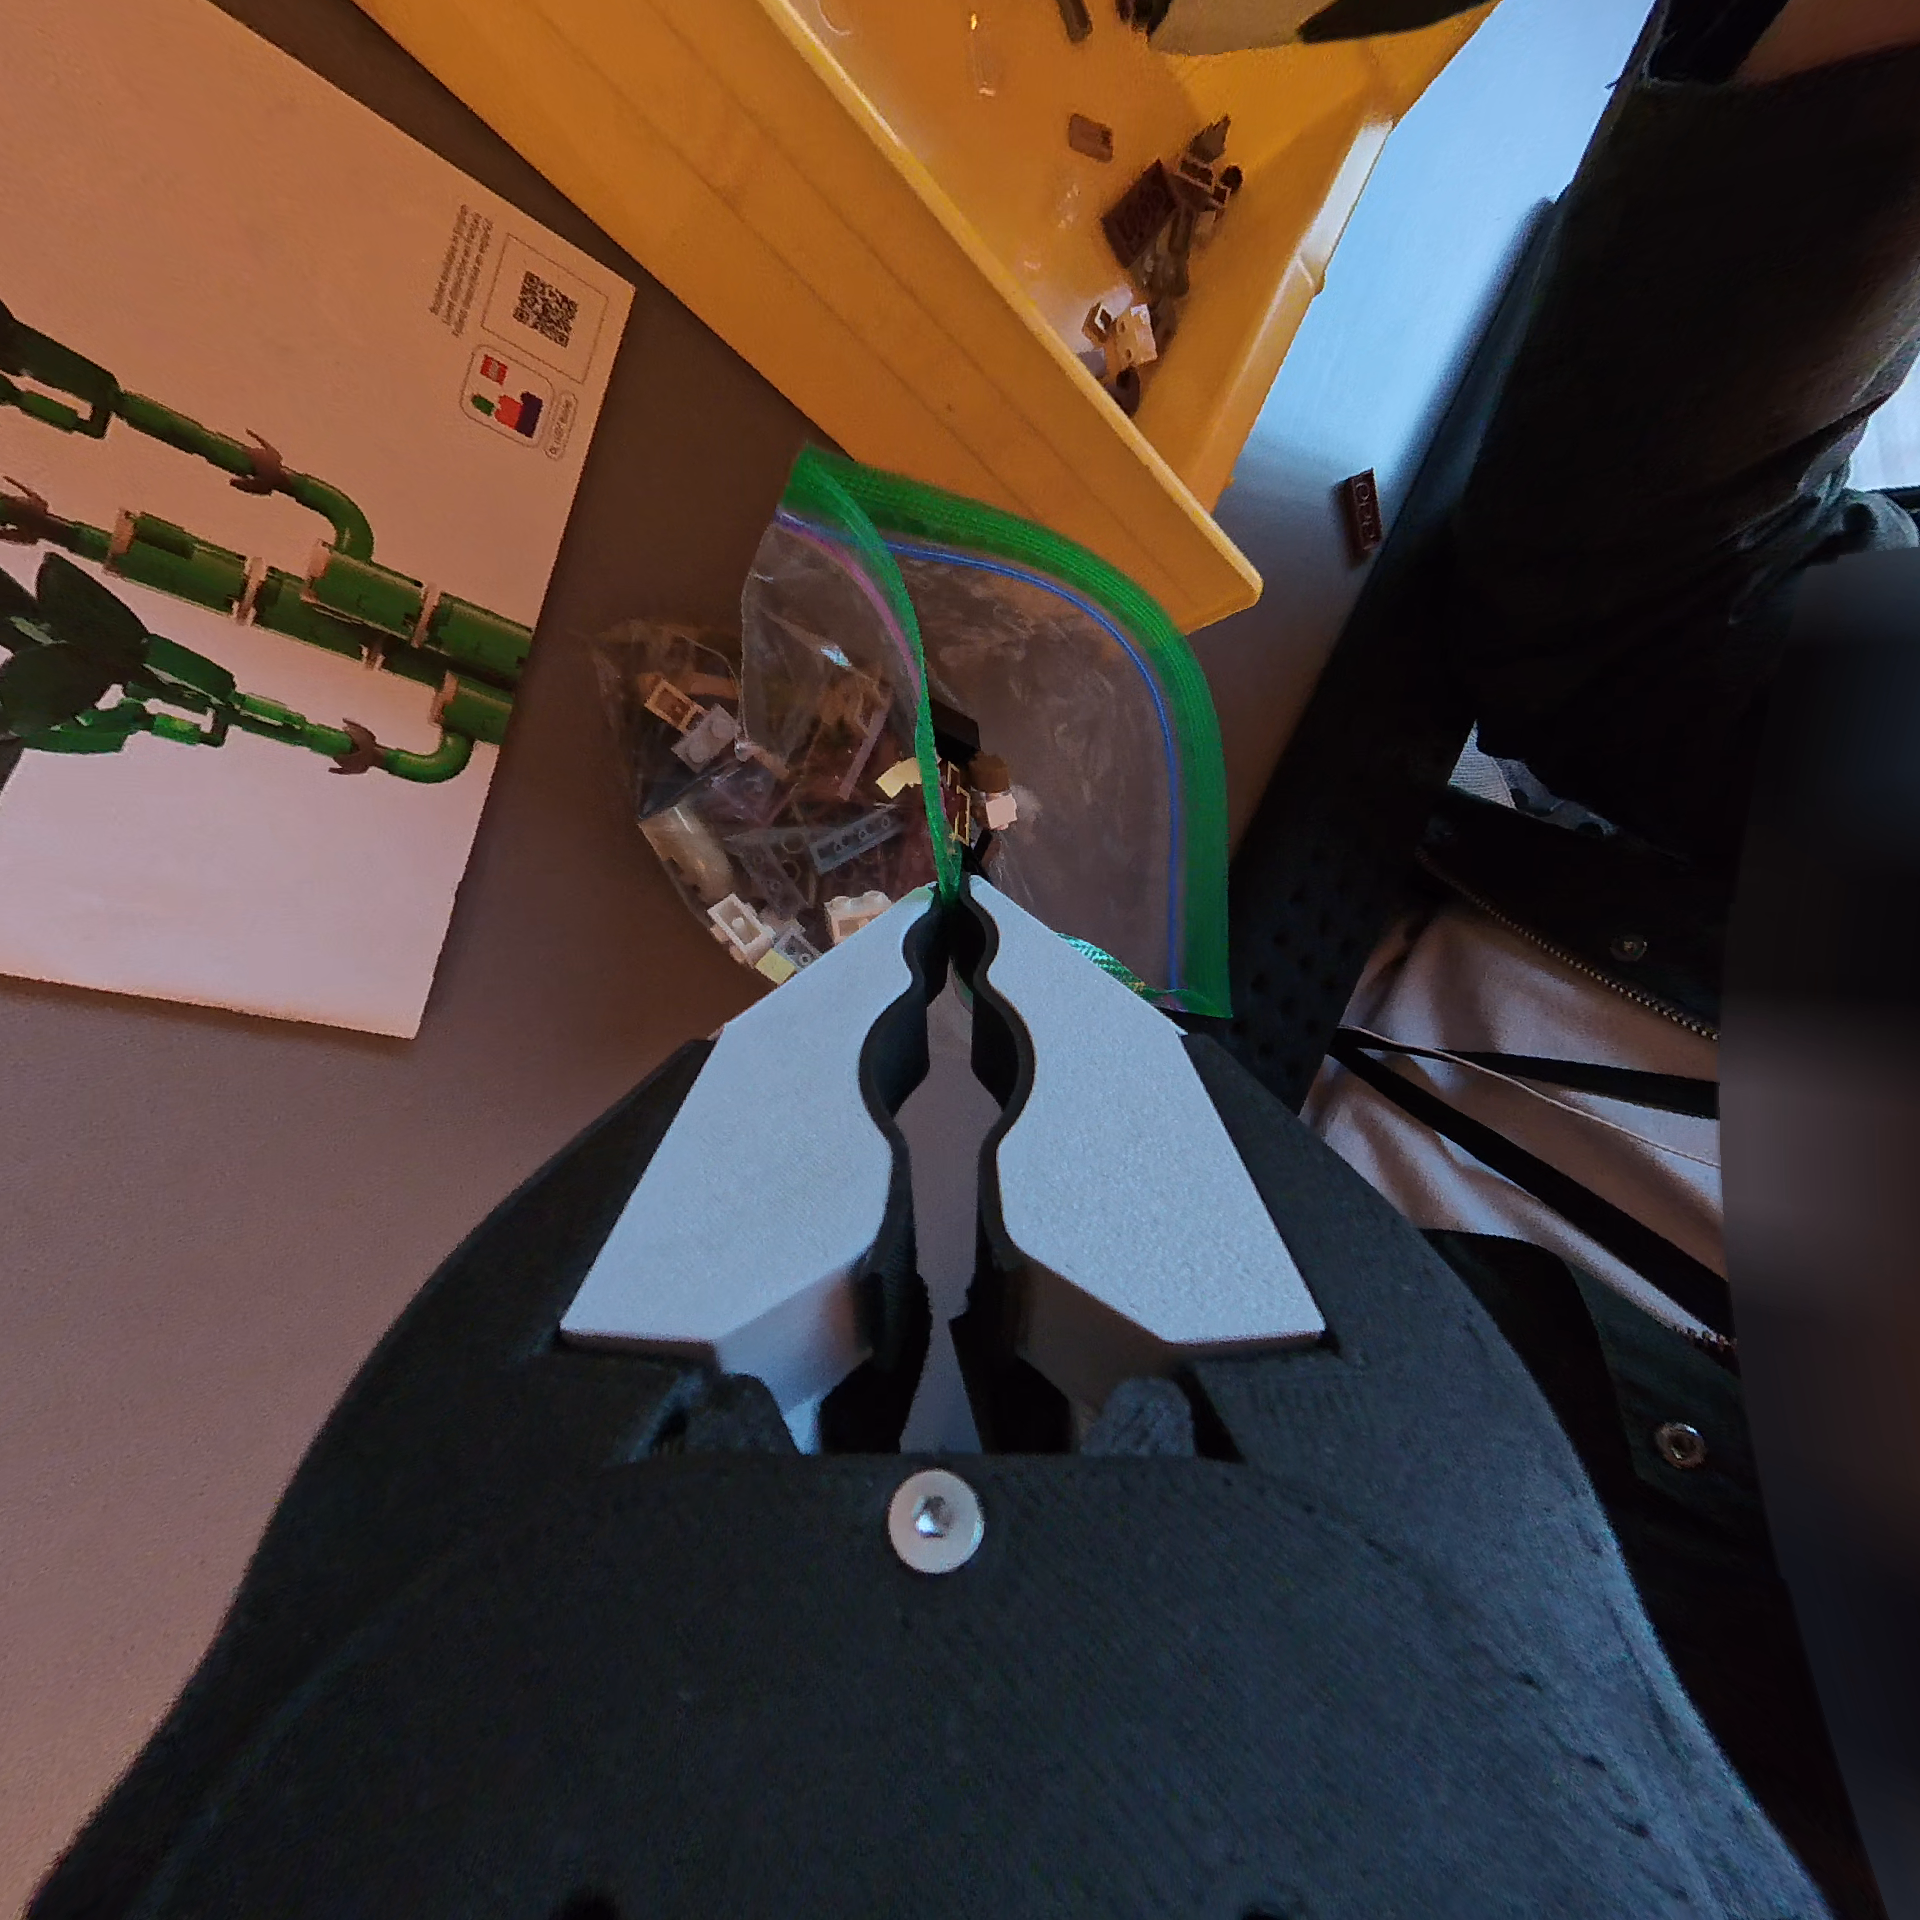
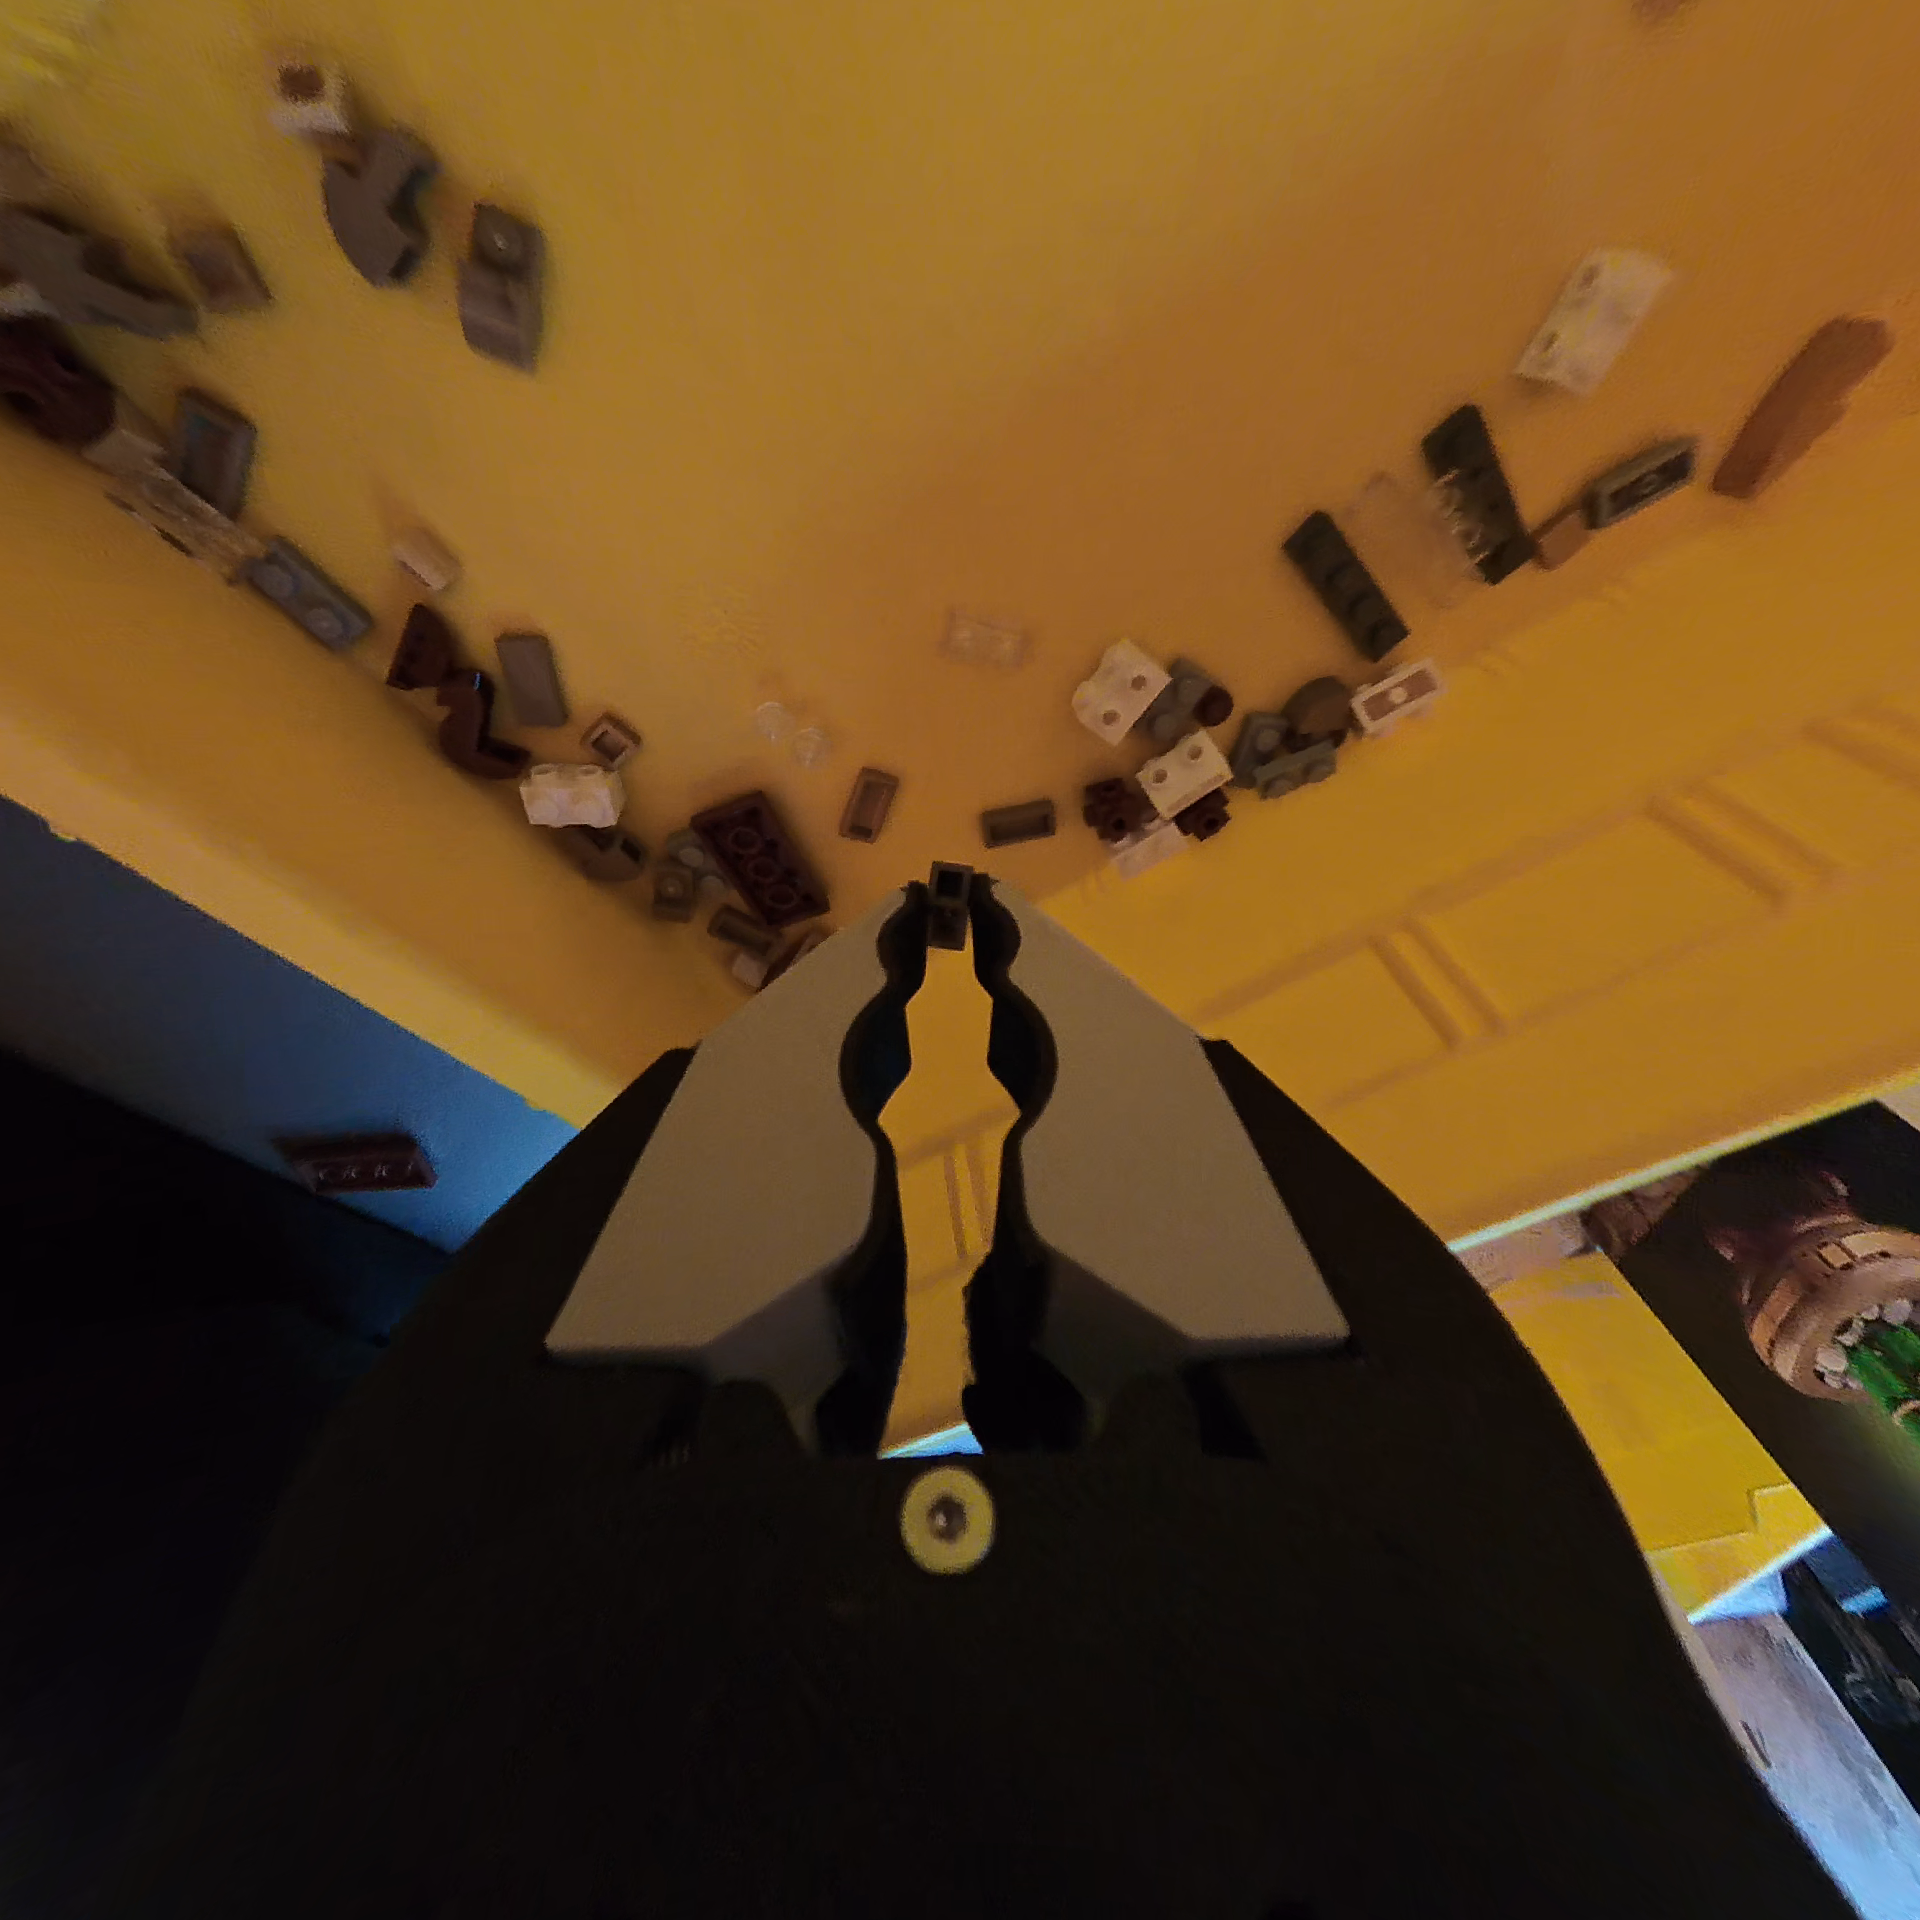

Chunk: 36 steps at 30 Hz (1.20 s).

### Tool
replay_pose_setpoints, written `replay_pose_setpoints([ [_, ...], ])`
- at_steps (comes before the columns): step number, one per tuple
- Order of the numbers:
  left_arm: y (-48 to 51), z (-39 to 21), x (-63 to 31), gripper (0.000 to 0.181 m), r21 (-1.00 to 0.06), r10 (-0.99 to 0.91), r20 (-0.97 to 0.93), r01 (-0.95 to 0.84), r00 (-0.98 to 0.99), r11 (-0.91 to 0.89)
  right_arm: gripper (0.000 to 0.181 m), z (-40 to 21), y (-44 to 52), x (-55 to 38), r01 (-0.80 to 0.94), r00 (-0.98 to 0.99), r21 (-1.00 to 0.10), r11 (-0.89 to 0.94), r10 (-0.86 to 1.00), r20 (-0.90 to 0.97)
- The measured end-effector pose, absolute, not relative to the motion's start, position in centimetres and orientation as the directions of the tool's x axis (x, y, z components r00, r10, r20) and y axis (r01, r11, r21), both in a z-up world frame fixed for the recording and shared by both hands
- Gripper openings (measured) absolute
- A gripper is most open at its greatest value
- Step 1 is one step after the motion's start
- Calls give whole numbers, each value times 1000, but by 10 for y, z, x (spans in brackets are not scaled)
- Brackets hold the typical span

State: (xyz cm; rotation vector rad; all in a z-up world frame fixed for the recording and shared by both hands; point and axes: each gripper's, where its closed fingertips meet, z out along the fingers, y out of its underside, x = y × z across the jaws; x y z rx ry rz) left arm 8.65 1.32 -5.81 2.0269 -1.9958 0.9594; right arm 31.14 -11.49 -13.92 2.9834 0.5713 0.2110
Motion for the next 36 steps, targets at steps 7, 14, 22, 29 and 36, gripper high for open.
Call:
replay_pose_setpoints([
  [7, 13, -59, 87, 0, -329, -849, 522, -938, -83, -111, 8, -85, -66, 269, 381, 924, -273, -884, 378, 65],
  [14, 13, -58, 87, 0, -332, -851, 519, -937, -85, -109, 8, 7, -1, 118, 271, 772, -797, -539, 617, -154],
  [22, 14, -56, 86, 0, -336, -852, 518, -935, -84, -112, 31, -40, 6, 96, 381, 747, -691, -614, 645, -162],
  [29, 10, -55, 85, 0, -335, -845, 526, -937, -99, -99, 51, 84, -5, 124, 200, 771, -956, -213, 637, 19],
  [36, 5, -55, 85, 0, -336, -841, 529, -938, -114, -84, 64, 182, -95, 191, 394, 890, -919, -2, 251, 381],
])
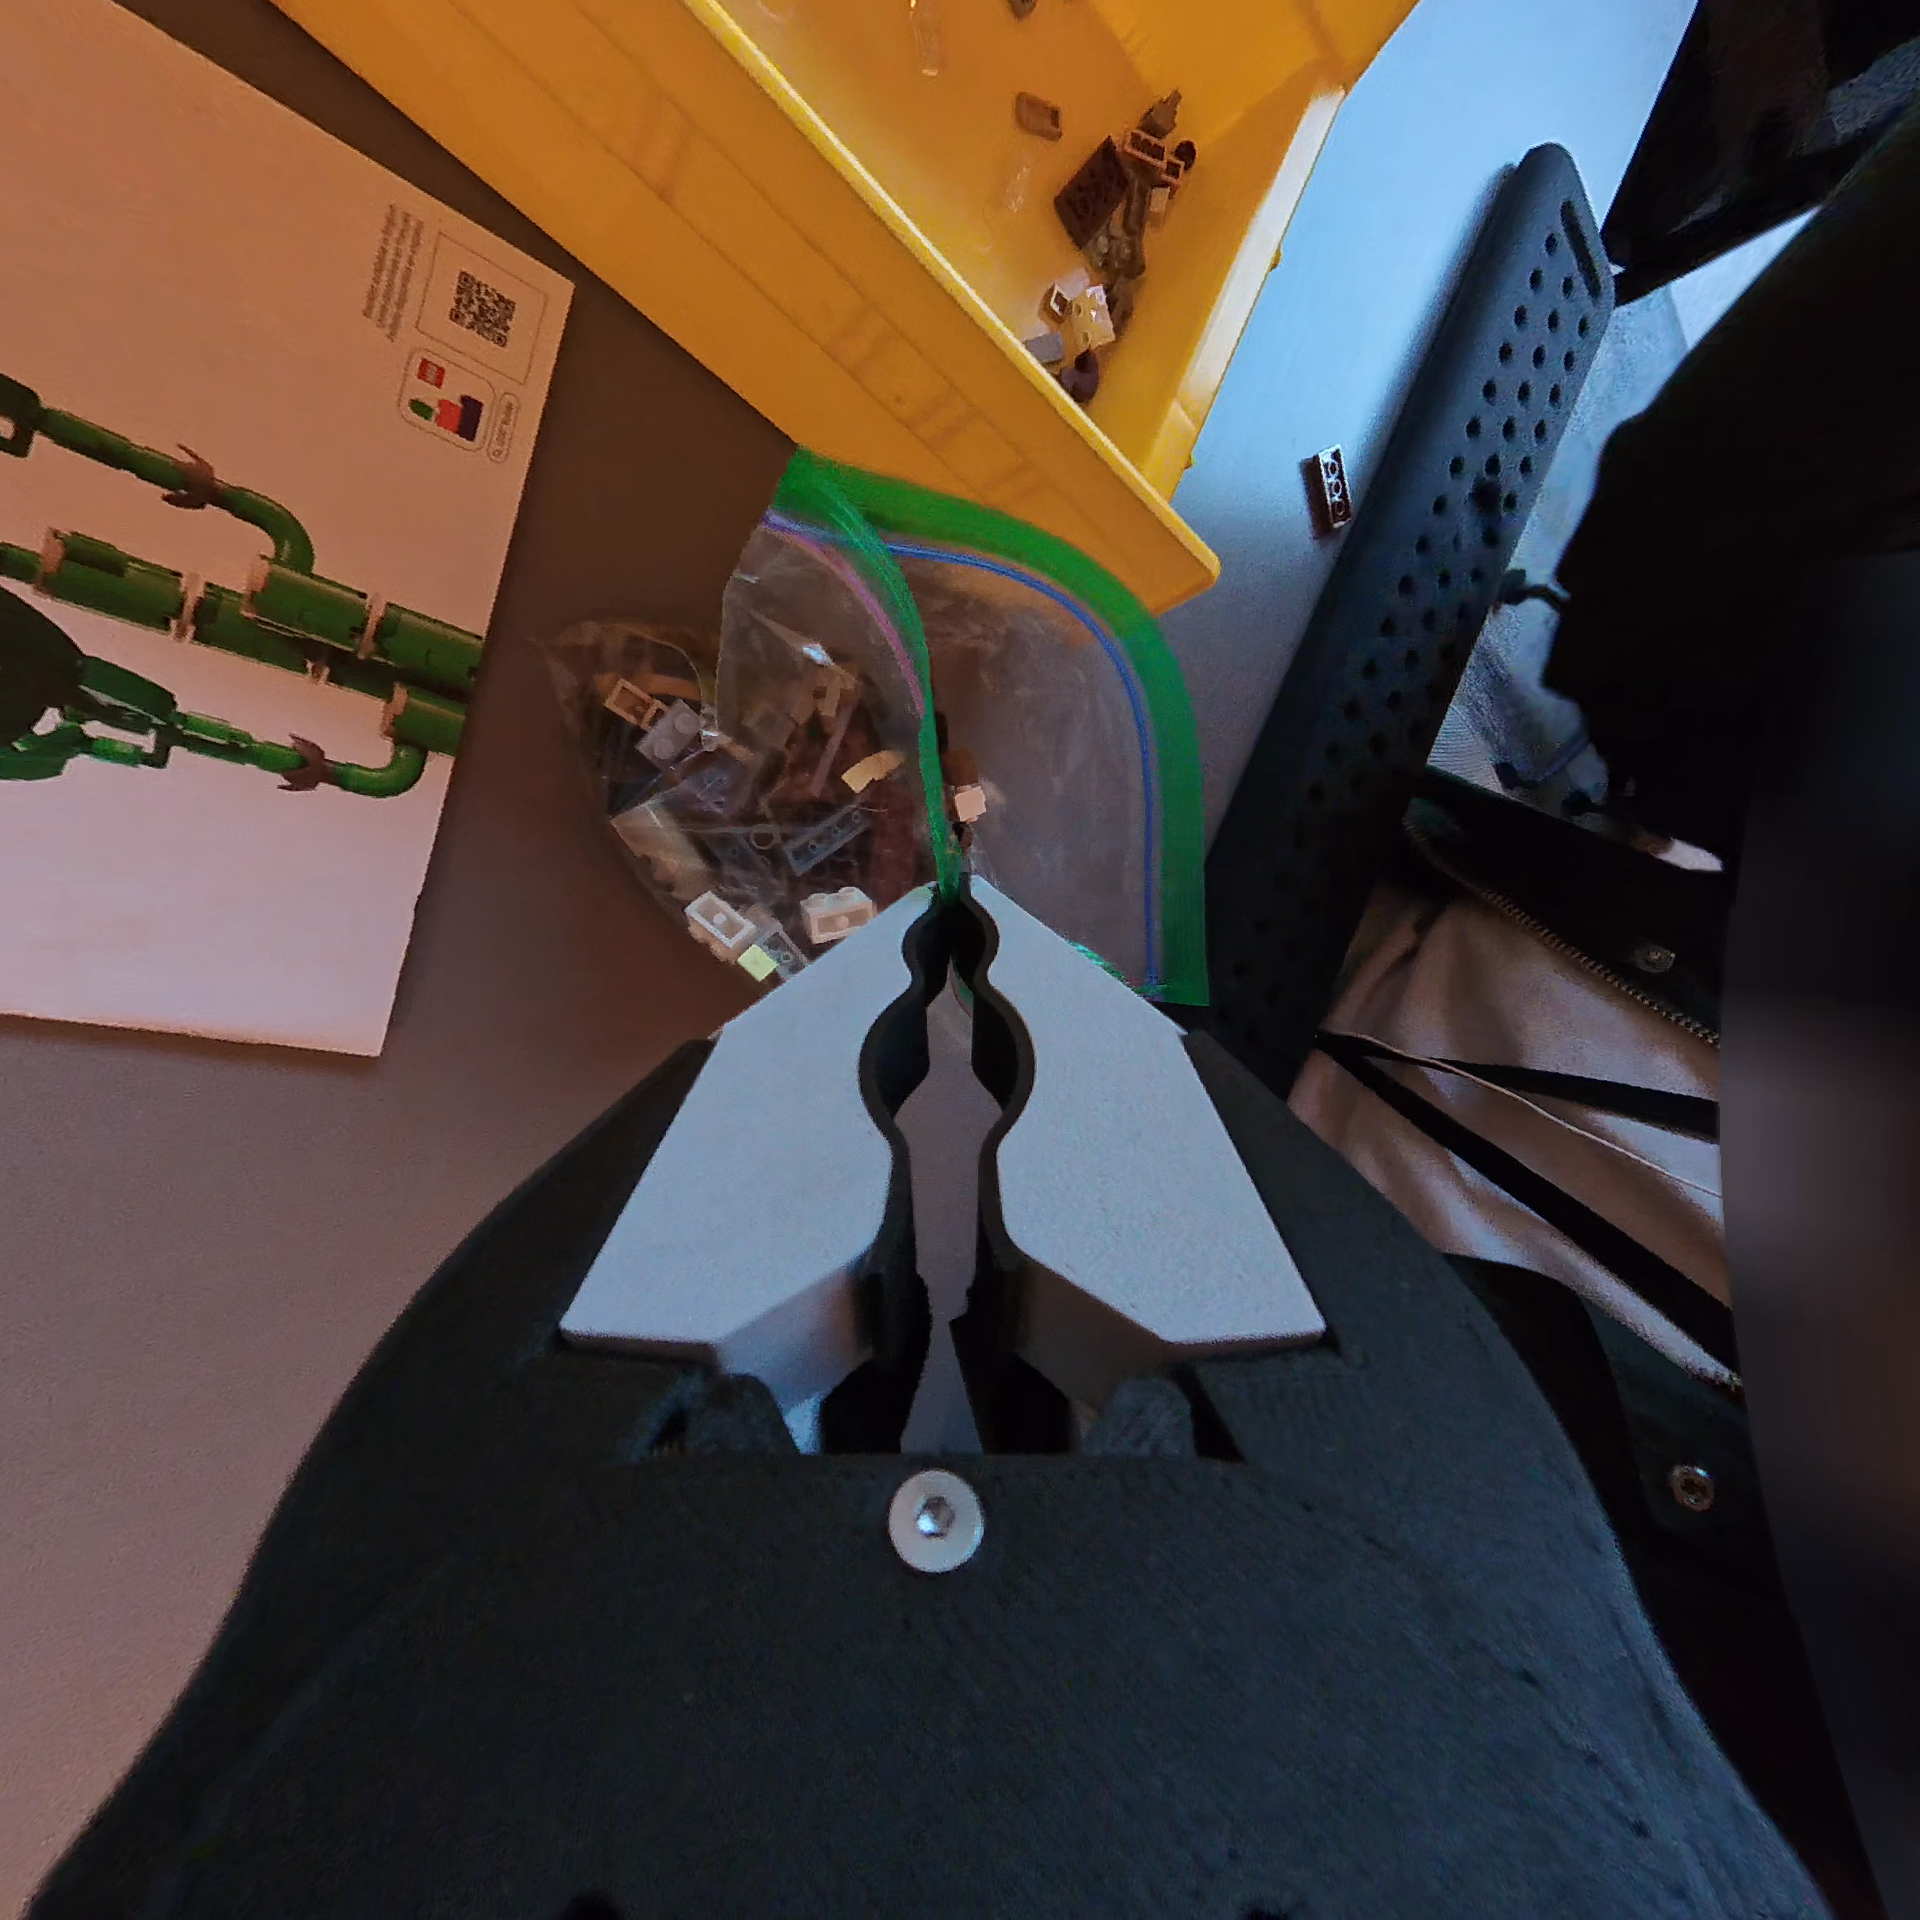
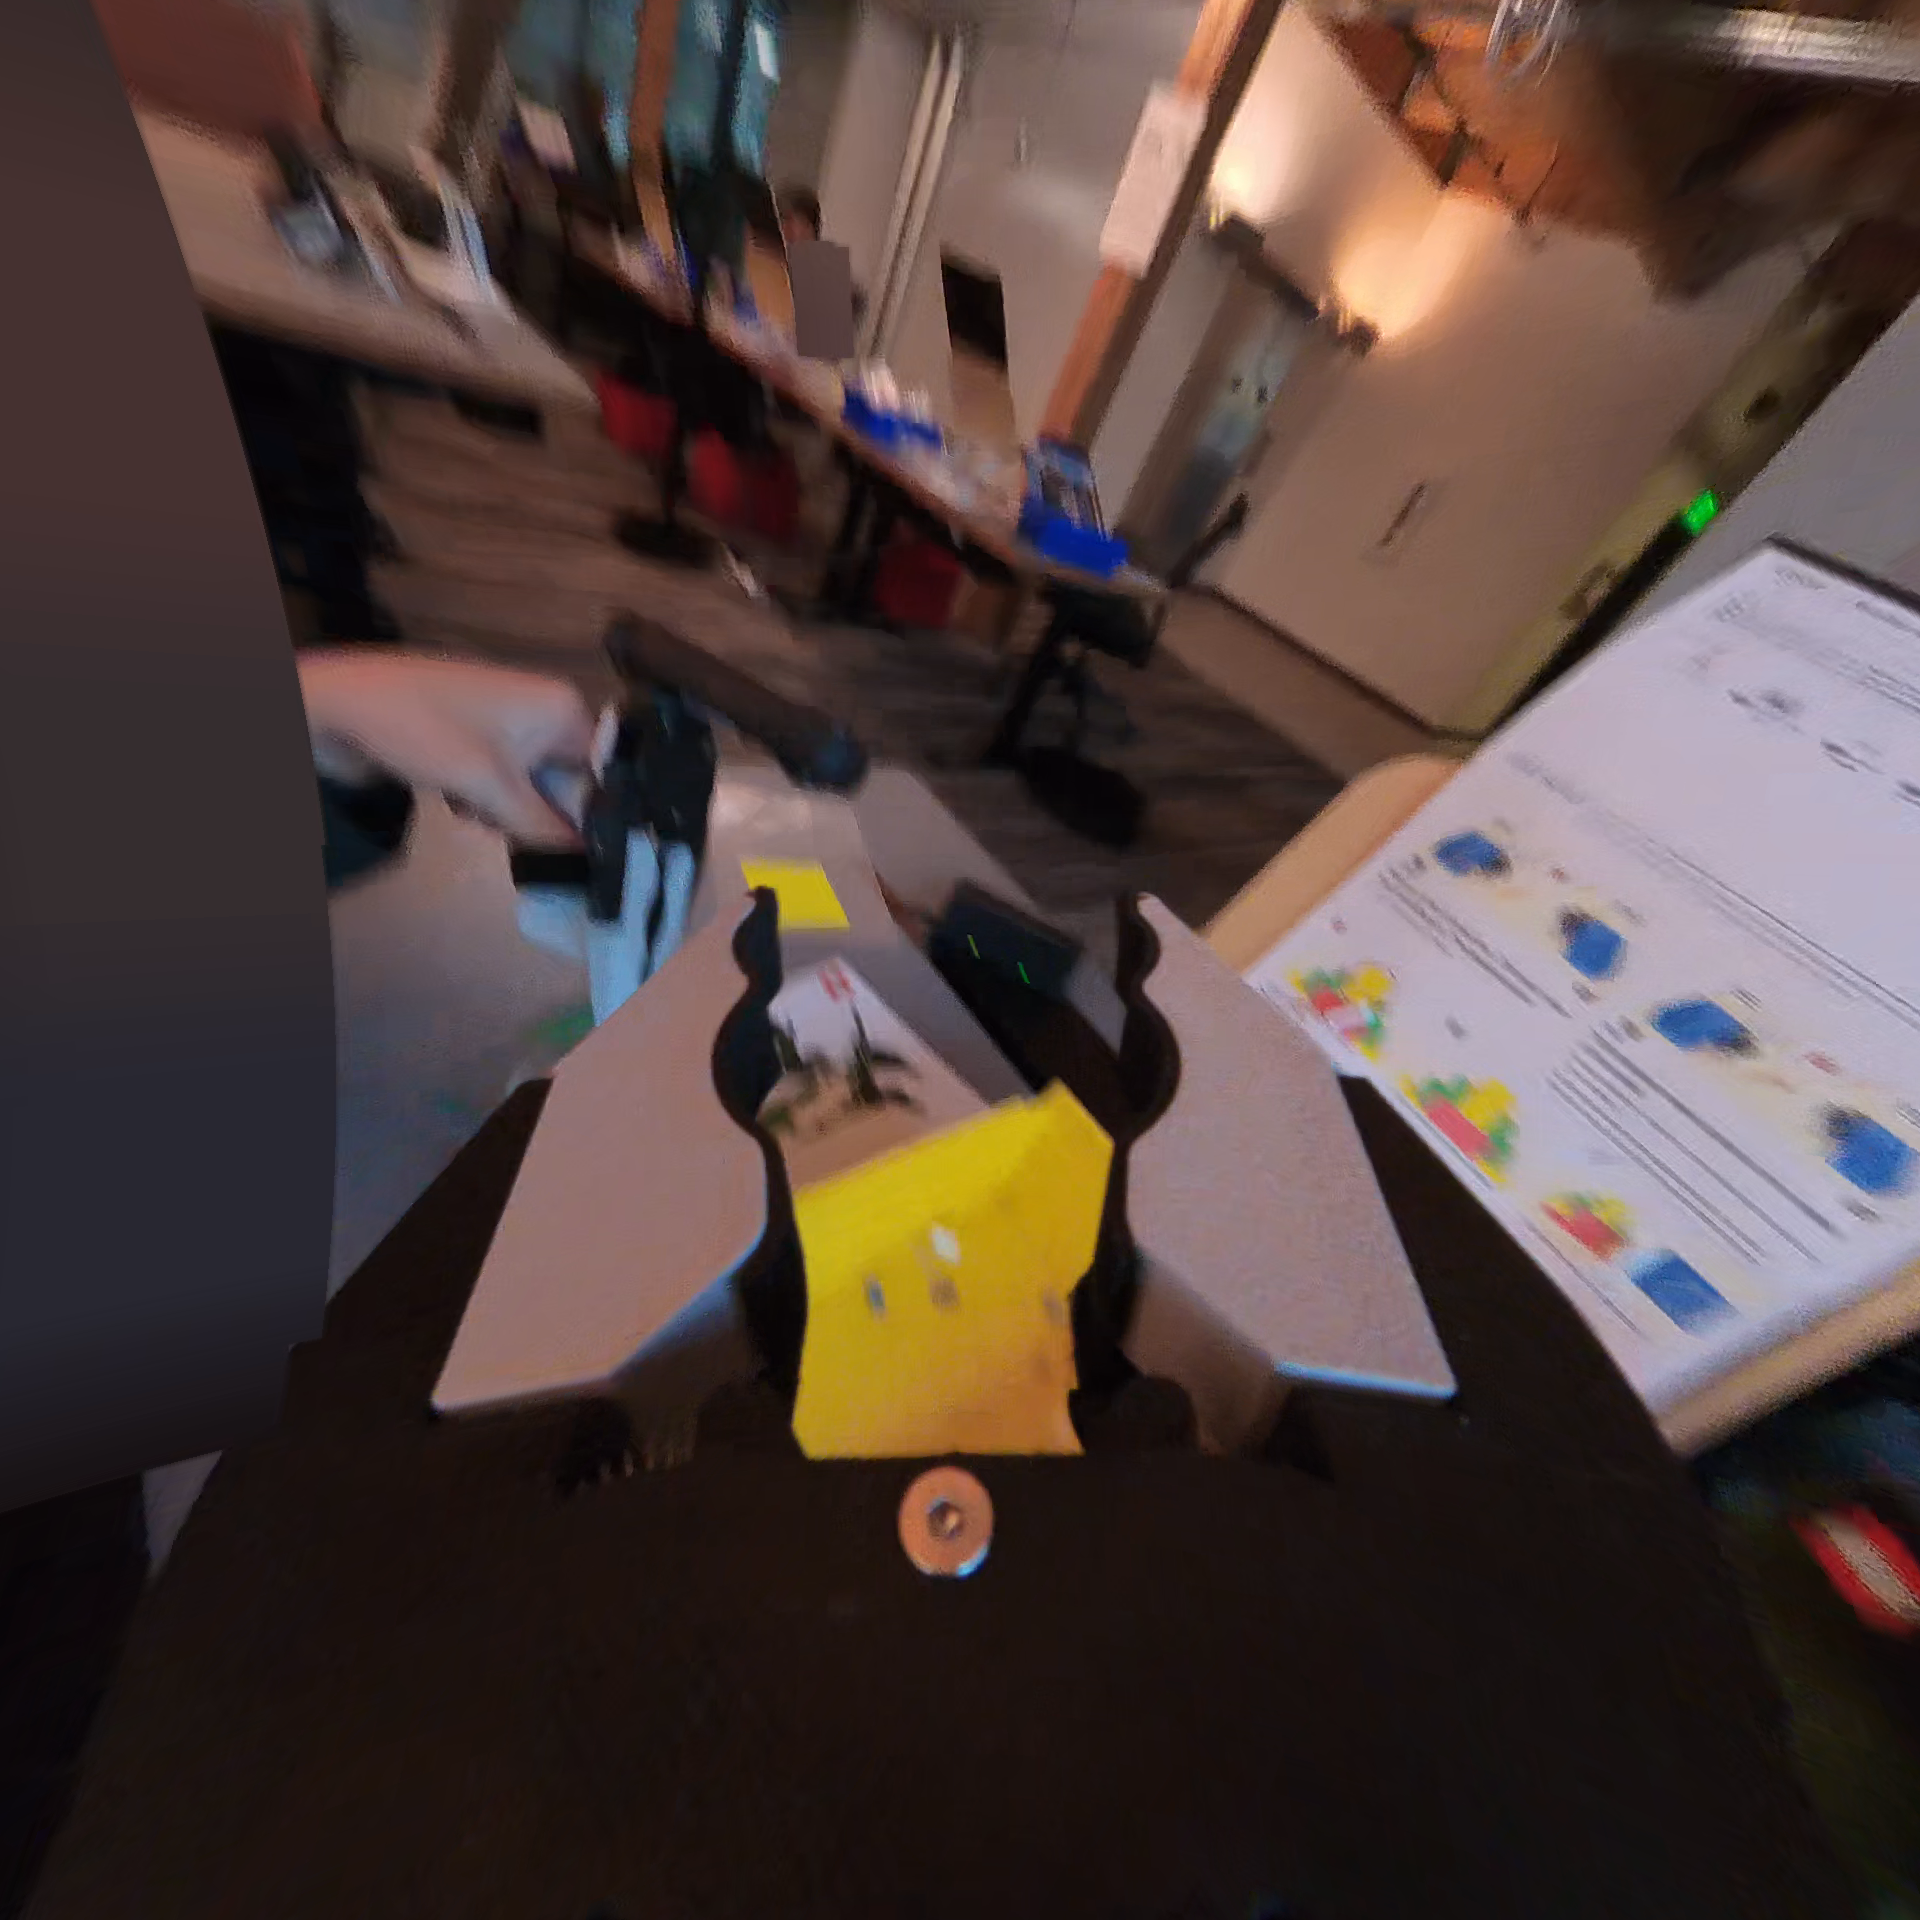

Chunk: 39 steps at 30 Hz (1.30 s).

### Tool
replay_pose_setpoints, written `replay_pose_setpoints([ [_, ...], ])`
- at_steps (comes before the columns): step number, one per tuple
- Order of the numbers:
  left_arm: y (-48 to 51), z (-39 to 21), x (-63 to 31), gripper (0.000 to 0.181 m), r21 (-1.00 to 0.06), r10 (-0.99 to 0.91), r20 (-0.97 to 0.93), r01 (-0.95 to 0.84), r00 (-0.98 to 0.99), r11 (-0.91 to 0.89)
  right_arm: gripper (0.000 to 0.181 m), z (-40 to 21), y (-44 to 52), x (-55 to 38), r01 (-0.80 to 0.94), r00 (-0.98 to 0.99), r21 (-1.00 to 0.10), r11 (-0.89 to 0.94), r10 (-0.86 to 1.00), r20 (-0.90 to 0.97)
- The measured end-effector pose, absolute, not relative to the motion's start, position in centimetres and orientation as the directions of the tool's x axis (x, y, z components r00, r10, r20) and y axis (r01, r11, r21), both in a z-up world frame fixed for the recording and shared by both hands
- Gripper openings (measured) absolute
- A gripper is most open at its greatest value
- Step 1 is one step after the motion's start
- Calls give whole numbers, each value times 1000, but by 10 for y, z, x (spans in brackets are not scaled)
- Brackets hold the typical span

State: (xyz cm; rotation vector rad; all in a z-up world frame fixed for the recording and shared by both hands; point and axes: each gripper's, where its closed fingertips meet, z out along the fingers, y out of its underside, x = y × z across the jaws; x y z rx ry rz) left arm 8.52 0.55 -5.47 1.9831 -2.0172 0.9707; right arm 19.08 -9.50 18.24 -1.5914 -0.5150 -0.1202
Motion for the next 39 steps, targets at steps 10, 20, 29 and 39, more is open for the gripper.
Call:
replay_pose_setpoints([
  [10, -2, -57, 83, 0, -317, -826, 547, -947, -132, -59, 56, -85, -240, 204, 265, 963, -563, -782, 238, 123],
  [20, -1, -53, 79, 0, -326, -825, 546, -944, -143, -52, 39, -164, -266, 204, 133, 990, -405, -905, 141, 10],
  [29, -3, -52, 79, 1, -319, -793, 592, -945, -141, -70, 32, -137, -257, 224, 80, 996, -477, -875, 85, 12],
  [39, -5, -52, 79, 2, -316, -791, 595, -946, -142, -68, 32, -42, -234, 221, 105, 994, -689, -717, 102, 45],
])
